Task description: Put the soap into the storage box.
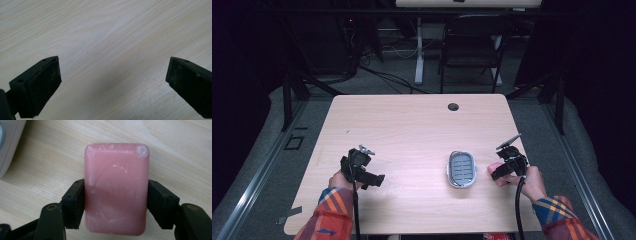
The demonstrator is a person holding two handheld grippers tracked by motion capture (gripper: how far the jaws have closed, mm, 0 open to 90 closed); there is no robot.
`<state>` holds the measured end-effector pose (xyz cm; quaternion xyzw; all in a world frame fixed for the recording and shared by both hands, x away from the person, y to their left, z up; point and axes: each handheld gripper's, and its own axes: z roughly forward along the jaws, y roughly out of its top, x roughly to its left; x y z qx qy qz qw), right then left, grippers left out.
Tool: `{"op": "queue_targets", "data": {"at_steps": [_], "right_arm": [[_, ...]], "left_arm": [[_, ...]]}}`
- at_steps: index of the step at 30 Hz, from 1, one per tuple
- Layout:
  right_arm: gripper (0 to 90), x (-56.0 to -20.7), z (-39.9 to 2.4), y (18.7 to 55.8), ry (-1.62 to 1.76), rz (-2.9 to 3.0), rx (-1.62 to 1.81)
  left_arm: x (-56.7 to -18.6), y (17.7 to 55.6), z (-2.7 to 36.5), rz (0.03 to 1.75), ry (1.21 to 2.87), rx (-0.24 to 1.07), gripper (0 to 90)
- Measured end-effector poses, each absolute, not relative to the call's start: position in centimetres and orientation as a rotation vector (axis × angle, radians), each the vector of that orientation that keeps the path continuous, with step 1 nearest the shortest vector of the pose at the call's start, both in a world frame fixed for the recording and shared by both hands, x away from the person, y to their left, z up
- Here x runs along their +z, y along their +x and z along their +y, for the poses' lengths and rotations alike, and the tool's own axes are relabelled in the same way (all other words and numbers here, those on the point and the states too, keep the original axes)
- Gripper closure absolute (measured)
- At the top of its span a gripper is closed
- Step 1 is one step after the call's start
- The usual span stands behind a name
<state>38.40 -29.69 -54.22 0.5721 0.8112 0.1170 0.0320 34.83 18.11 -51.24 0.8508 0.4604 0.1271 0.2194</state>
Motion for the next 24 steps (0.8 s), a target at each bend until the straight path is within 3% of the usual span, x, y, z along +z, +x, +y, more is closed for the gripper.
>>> {"op": "queue_targets", "data": {"at_steps": [24], "right_arm": [[36.3,-54.42,-30.05,38.64,1.713,2.559,0.3]], "left_arm": [[-51.27,34.87,18.08,1.271,2.349,0.347,0.0]]}}
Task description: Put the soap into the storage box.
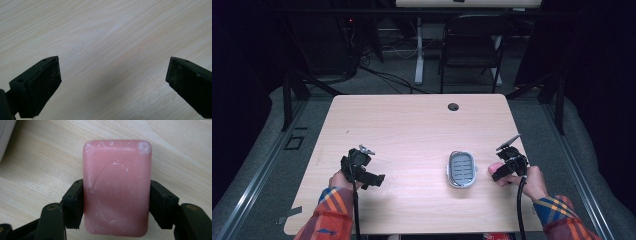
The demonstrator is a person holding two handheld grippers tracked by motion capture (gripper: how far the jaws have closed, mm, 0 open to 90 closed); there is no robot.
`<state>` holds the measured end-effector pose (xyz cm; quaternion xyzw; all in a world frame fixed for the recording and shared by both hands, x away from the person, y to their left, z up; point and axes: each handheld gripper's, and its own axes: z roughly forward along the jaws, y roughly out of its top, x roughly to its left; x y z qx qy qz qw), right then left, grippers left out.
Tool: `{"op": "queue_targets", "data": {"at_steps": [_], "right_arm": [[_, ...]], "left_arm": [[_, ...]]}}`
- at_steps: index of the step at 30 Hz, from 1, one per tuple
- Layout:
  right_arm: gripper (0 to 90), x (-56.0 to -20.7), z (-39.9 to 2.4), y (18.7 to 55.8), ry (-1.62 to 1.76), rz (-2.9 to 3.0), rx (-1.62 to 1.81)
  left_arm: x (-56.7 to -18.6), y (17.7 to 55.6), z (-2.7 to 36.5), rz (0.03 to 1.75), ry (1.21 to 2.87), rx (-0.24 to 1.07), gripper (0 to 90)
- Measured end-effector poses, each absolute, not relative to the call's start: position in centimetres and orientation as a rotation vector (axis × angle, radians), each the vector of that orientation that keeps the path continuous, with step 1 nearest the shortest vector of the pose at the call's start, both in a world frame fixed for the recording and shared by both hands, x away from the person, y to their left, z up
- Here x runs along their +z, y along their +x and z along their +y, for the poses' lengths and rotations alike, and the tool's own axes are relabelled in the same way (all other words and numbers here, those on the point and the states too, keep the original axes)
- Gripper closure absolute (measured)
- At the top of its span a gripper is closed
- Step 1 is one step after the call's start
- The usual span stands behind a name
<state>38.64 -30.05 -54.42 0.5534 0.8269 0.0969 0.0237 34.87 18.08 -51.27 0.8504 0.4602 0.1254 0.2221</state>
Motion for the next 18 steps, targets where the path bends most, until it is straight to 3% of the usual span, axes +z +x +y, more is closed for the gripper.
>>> {"op": "queue_targets", "data": {"at_steps": [18], "right_arm": [[36.4,-53.46,-30.29,38.51,1.672,2.597,0.335]], "left_arm": [[-51.28,34.91,18.04,1.254,2.358,0.339,0.0]]}}
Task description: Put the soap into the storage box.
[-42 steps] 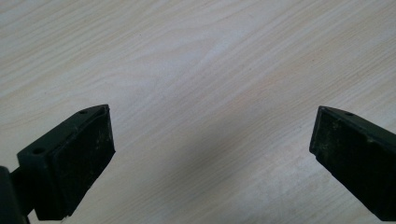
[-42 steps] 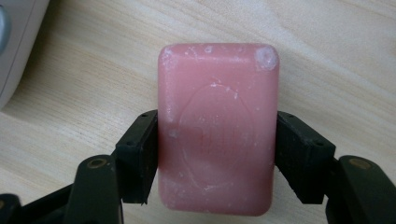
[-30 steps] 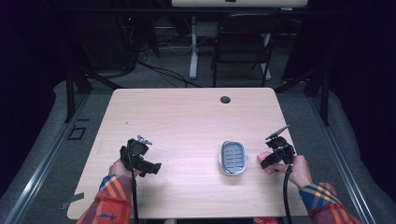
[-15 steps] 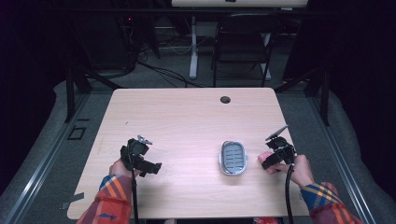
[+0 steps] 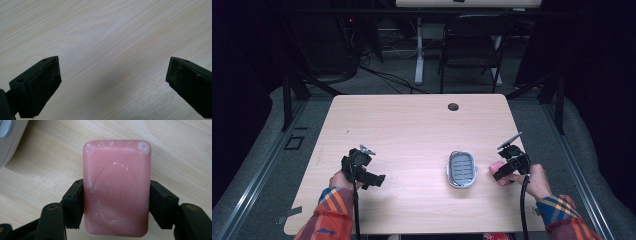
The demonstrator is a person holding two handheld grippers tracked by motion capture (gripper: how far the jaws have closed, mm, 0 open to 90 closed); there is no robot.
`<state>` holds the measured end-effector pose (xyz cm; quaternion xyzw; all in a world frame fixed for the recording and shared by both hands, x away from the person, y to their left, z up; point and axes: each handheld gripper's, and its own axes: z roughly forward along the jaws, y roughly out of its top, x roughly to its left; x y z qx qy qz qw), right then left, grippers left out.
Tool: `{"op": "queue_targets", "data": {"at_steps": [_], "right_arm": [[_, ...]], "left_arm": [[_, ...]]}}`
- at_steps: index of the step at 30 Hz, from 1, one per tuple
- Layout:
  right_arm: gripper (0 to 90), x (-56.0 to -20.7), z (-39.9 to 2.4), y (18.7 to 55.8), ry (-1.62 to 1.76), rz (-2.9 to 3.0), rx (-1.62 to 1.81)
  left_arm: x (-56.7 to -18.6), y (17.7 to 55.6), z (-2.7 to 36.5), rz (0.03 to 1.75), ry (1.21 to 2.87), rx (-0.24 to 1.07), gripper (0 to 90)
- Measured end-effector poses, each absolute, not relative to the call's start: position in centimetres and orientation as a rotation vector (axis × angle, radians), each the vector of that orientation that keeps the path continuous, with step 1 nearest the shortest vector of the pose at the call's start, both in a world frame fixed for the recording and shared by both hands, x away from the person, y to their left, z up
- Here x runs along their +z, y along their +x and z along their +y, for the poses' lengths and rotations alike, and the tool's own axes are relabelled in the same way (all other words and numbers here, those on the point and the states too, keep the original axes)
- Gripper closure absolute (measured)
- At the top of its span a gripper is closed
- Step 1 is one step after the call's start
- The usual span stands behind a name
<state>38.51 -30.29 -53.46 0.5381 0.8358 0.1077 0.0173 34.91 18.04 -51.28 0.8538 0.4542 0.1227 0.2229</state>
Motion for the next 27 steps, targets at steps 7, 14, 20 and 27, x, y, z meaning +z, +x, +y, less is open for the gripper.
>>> {"op": "queue_targets", "data": {"at_steps": [7,14,20,27], "right_arm": [[36.4,-52.8,-30.2,38.5,1.608,2.644,0.327],[36.4,-52.5,-30.1,38.4,1.636,2.619,0.373],[36.5,-51.8,-30.3,38.6,1.601,2.639,0.338],[36.5,-51.4,-29.9,38.5,1.587,2.62,0.366]], "left_arm": [[-51.3,34.9,18.0,1.248,2.362,0.337,0.0],[-51.3,34.9,18.0,1.244,2.361,0.335,0.0],[-51.3,34.9,18.0,1.239,2.367,0.333,0.0],[-51.3,34.9,18.0,1.238,2.366,0.332,0.0]]}}
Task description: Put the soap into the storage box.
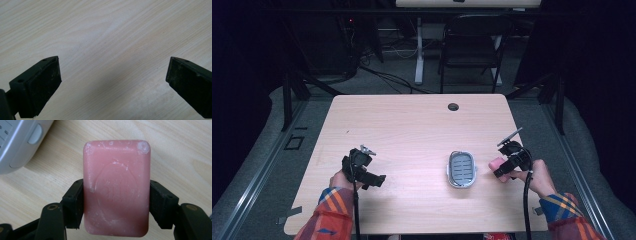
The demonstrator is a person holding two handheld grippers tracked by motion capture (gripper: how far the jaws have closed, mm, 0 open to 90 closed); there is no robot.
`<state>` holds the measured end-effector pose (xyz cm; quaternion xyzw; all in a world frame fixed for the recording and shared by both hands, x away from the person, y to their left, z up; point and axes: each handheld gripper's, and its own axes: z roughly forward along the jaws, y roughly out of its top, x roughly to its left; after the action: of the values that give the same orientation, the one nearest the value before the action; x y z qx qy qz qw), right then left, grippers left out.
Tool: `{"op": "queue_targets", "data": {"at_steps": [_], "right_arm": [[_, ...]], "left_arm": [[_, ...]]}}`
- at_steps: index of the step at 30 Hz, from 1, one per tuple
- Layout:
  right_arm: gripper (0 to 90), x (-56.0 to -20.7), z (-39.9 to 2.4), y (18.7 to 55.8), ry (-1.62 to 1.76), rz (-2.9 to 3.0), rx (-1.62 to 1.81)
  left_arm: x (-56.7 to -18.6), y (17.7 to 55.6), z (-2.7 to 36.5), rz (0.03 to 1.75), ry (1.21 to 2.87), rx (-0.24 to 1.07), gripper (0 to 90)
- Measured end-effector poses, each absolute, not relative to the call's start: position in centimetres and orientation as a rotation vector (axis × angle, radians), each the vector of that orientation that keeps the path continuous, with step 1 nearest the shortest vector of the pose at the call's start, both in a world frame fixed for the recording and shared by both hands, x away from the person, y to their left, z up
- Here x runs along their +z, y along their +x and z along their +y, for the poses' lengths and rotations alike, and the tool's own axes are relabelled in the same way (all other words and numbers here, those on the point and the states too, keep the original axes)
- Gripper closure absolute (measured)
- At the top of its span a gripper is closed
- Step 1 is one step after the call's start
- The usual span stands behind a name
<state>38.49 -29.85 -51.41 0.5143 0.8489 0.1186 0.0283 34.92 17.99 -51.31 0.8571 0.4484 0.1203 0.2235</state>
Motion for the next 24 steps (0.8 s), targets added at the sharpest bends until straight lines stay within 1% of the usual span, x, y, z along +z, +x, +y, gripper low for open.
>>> {"op": "queue_targets", "data": {"at_steps": [12,18,19,24], "right_arm": [[36.5,-50.5,-29.5,38.8,1.535,2.634,0.355],[36.5,-49.5,-29.5,38.7,1.547,2.622,0.411],[36.5,-49.1,-29.5,38.8,1.521,2.633,0.373],[36.5,-48.2,-29.0,39.1,1.489,2.643,0.392]], "left_arm": [[-51.3,34.9,18.0,1.236,2.367,0.334,0.0],[-51.3,34.9,18.0,1.235,2.366,0.334,0.0],[-51.3,34.9,18.0,1.236,2.367,0.332,0.0],[-51.3,34.9,18.0,1.236,2.366,0.334,0.0]]}}
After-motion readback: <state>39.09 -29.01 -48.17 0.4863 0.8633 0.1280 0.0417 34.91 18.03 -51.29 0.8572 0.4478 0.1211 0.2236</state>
